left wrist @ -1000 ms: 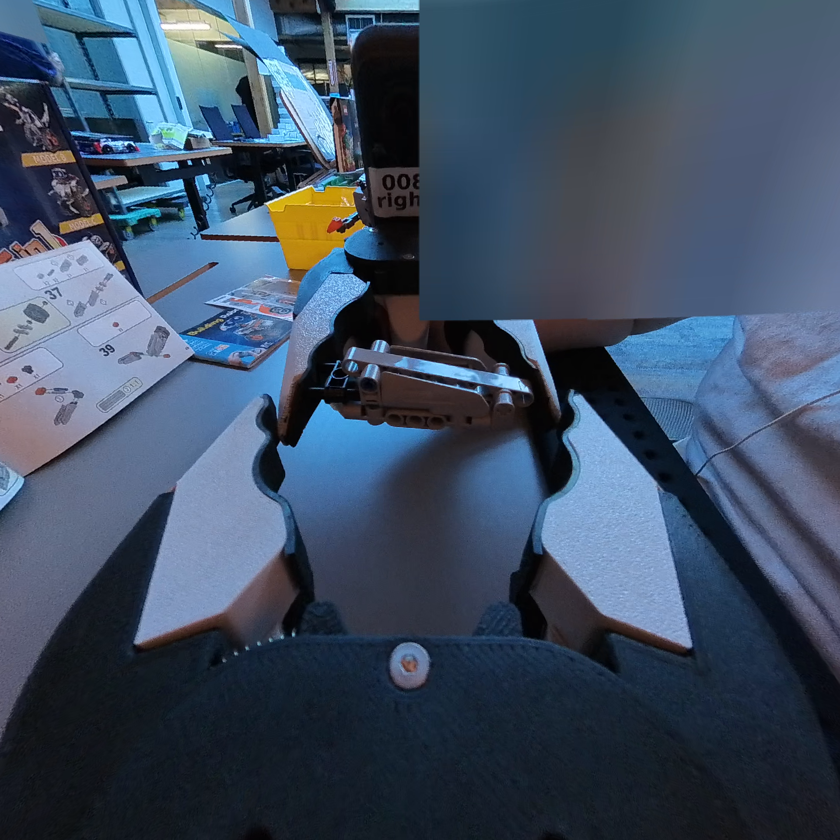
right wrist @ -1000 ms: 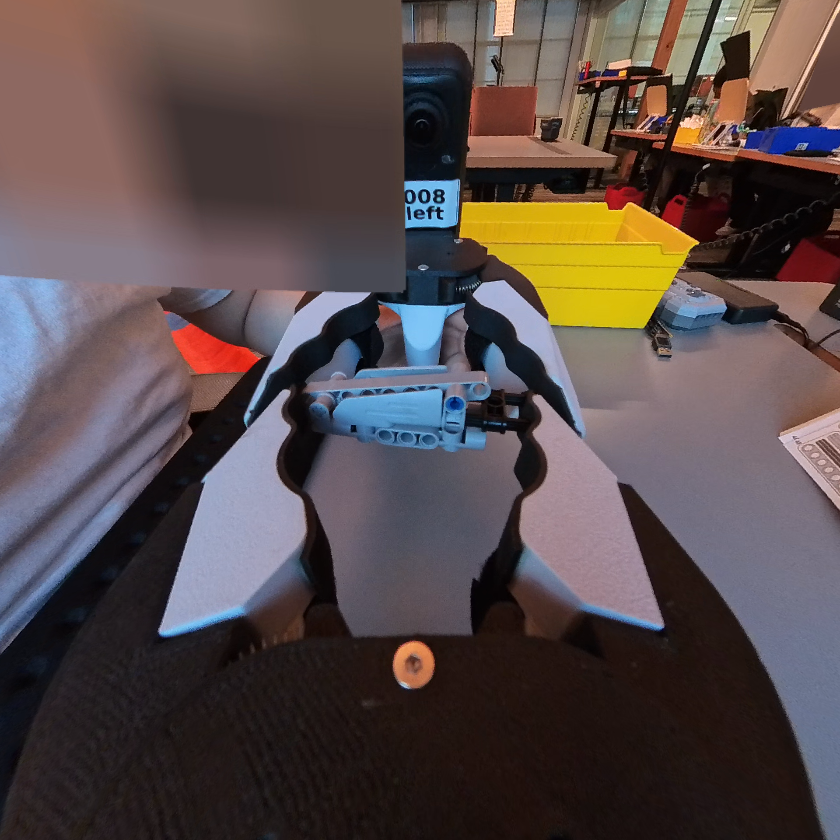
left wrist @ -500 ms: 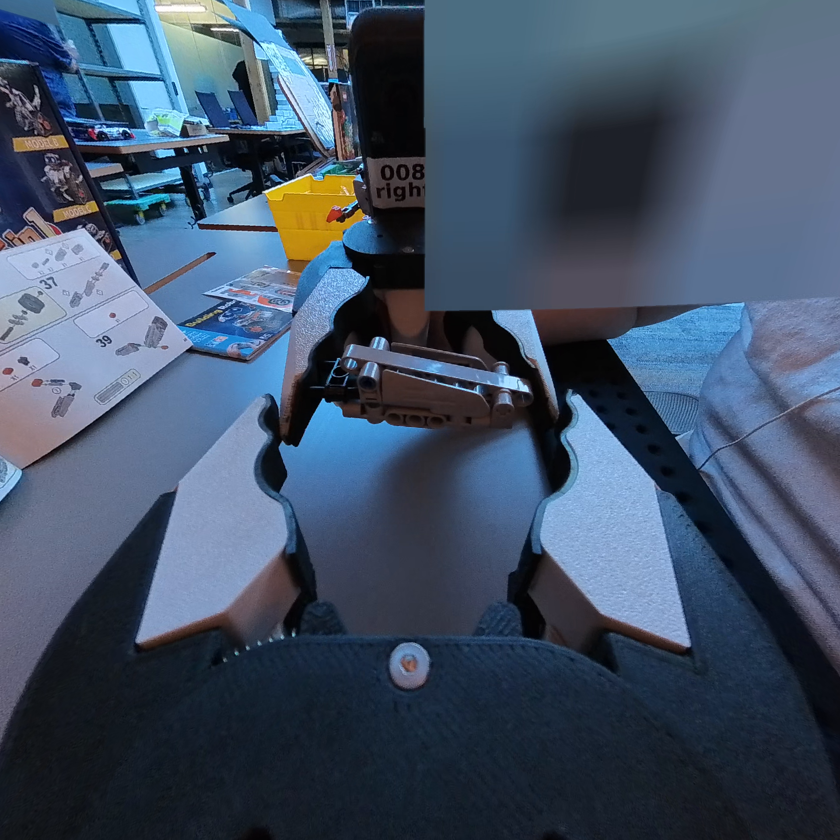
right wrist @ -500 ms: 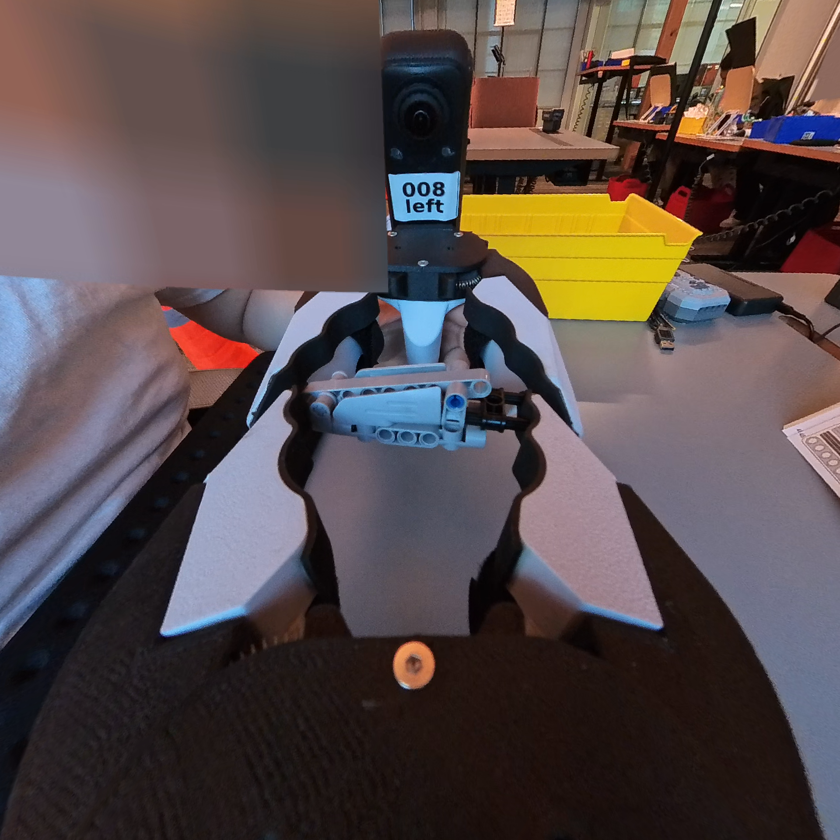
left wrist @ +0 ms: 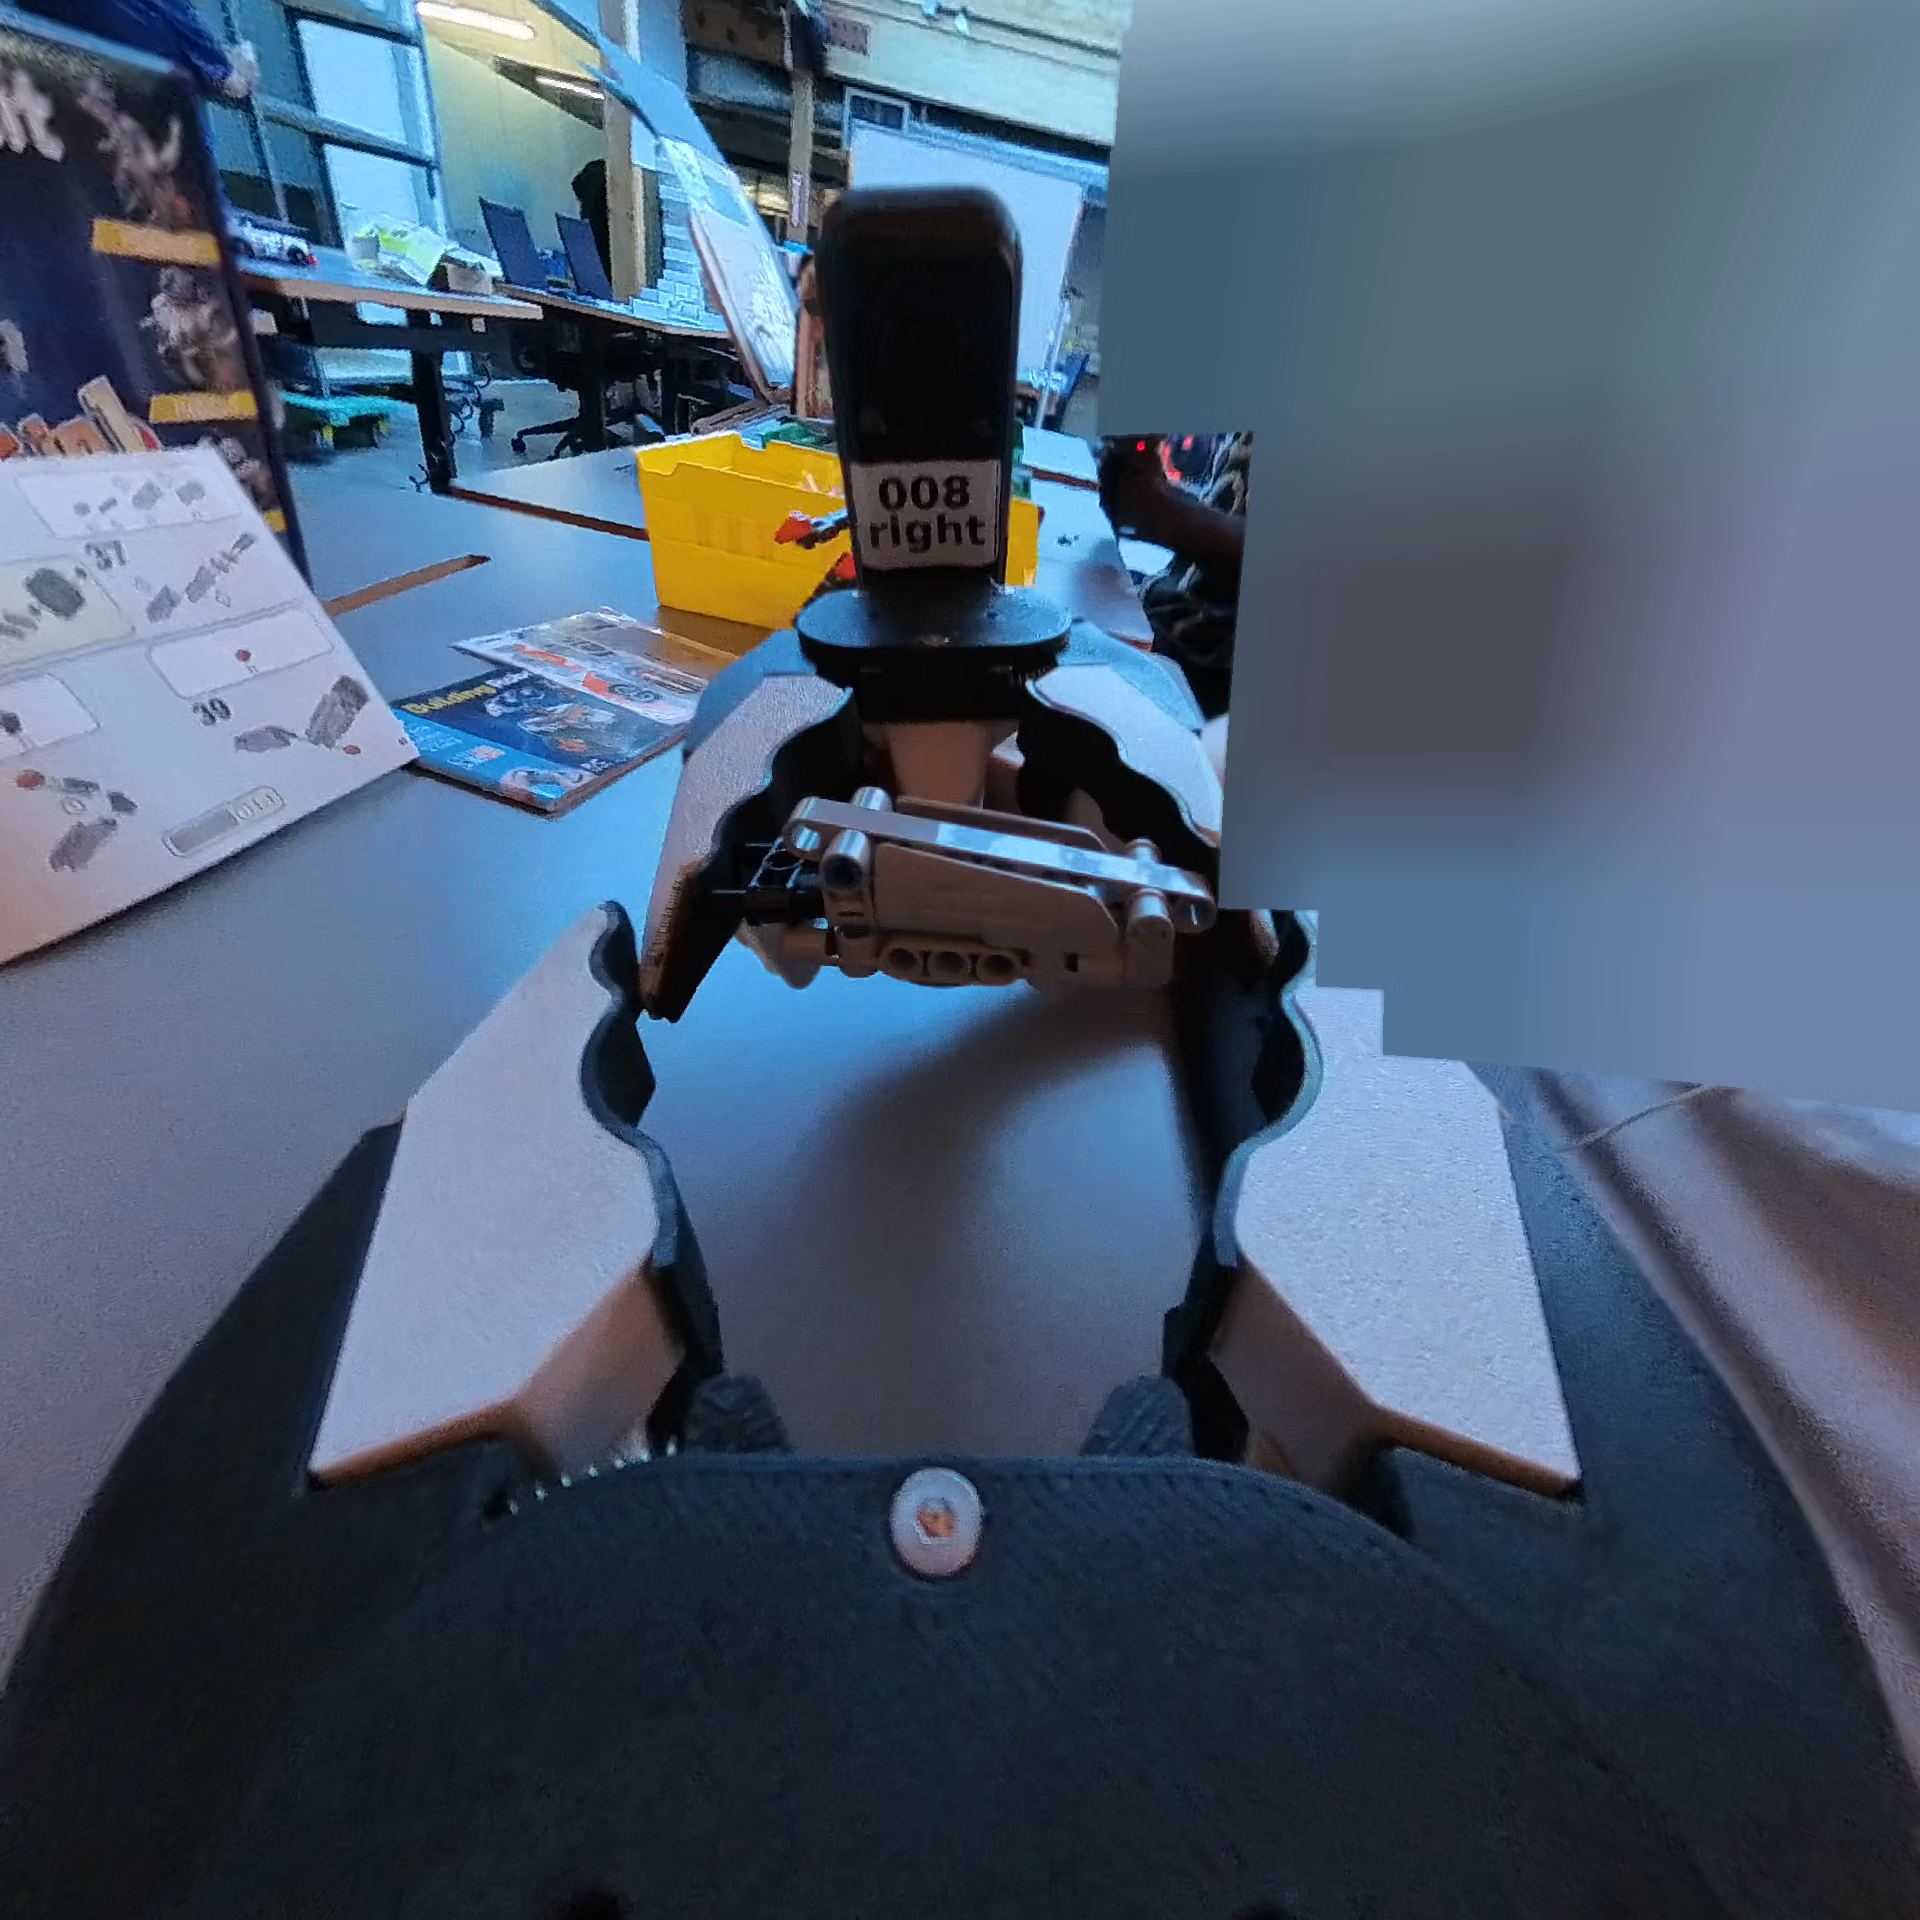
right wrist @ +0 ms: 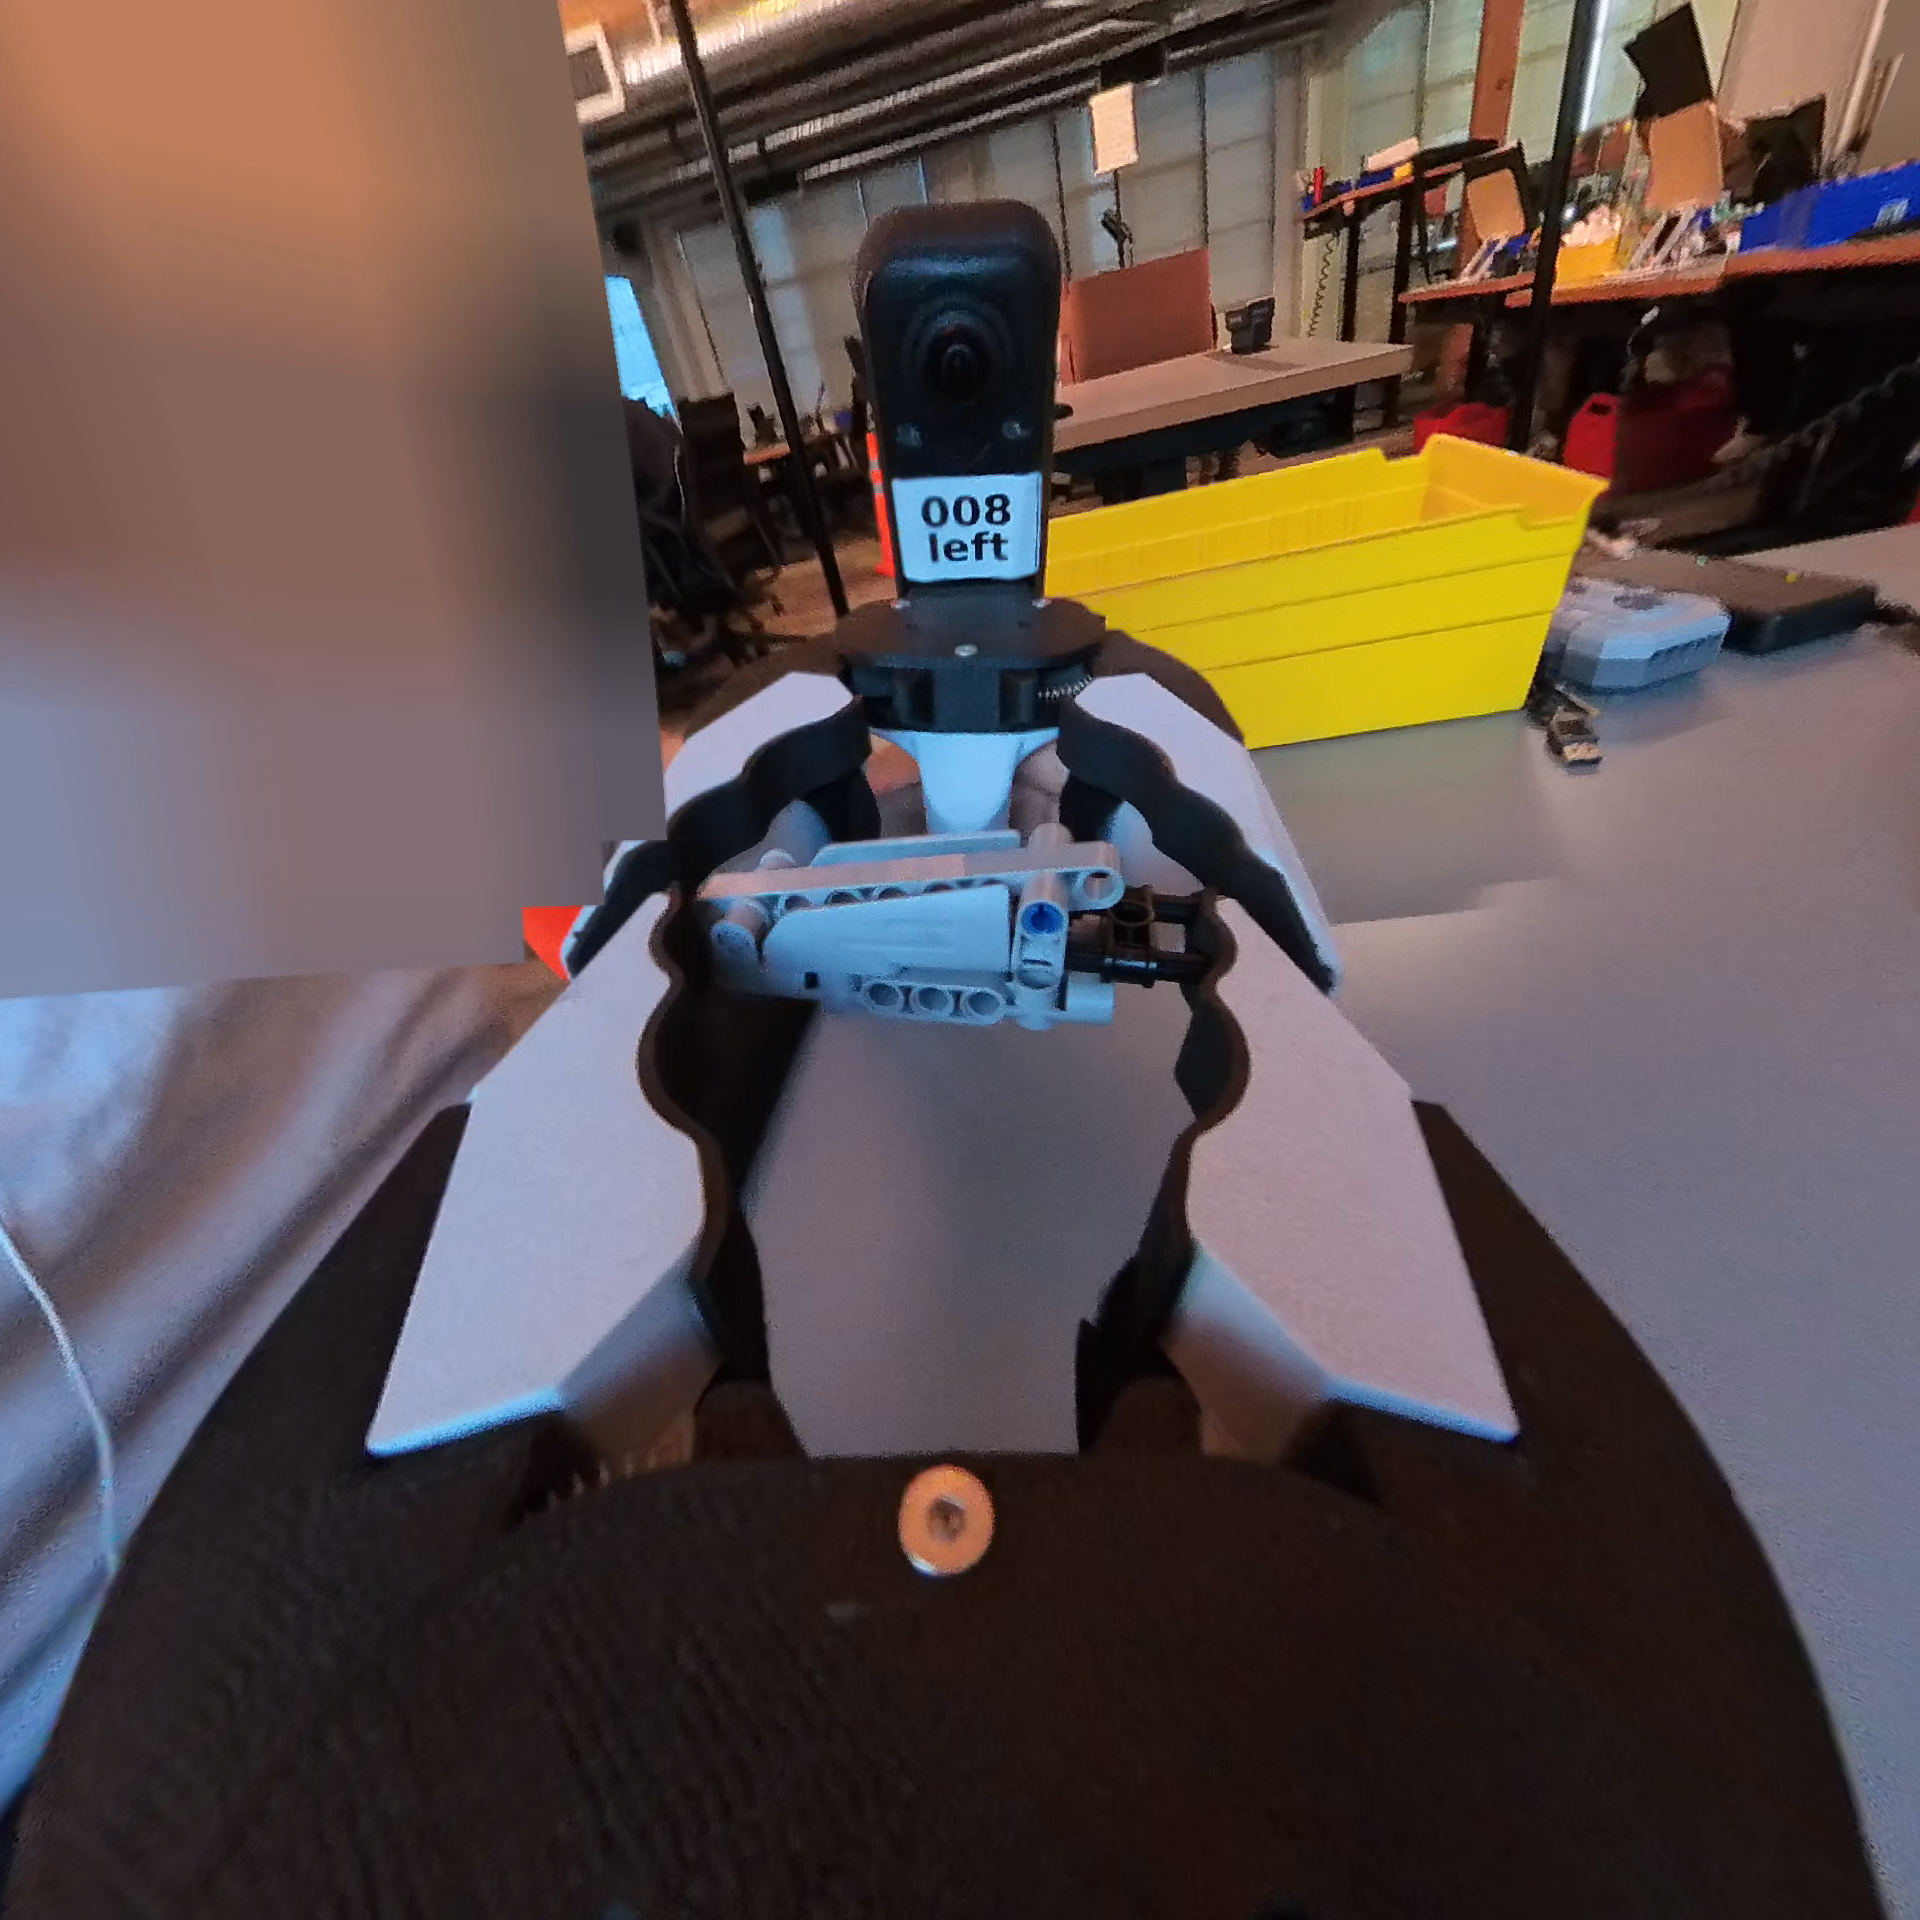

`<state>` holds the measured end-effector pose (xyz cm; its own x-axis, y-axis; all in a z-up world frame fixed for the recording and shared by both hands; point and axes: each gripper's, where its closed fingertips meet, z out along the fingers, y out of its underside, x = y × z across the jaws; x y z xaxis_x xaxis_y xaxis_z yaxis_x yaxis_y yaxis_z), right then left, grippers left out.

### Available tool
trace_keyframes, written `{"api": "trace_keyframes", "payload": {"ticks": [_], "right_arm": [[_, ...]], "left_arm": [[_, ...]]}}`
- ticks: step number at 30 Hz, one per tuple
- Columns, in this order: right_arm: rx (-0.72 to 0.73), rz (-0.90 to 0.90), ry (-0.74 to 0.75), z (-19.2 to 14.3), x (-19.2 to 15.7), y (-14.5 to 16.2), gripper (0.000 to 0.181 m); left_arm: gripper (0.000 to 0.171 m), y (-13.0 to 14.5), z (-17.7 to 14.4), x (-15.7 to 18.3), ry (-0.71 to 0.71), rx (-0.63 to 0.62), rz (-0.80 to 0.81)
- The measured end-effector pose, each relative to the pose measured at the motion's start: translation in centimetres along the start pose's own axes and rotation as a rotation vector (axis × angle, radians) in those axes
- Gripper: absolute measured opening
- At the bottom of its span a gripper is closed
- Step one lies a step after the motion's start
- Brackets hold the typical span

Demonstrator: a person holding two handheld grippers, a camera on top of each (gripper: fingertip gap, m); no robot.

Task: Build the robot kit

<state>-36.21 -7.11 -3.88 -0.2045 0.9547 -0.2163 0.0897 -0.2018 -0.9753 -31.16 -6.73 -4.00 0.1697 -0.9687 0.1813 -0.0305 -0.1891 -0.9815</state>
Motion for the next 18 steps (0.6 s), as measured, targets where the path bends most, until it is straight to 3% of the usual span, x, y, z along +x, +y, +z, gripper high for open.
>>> {"api": "trace_keyframes", "payload": {"ticks": [4,18], "right_arm": [[0.046,0.146,-0.013,0.1,1.1,0.0,0.093],[0.076,0.370,-0.016,0.1,2.5,0.4,0.094]], "left_arm": [[0.119,-0.1,-0.2,-1.1,-0.001,0.030,-0.140],[0.120,0.2,-0.3,-2.6,0.004,0.063,-0.355]]}}
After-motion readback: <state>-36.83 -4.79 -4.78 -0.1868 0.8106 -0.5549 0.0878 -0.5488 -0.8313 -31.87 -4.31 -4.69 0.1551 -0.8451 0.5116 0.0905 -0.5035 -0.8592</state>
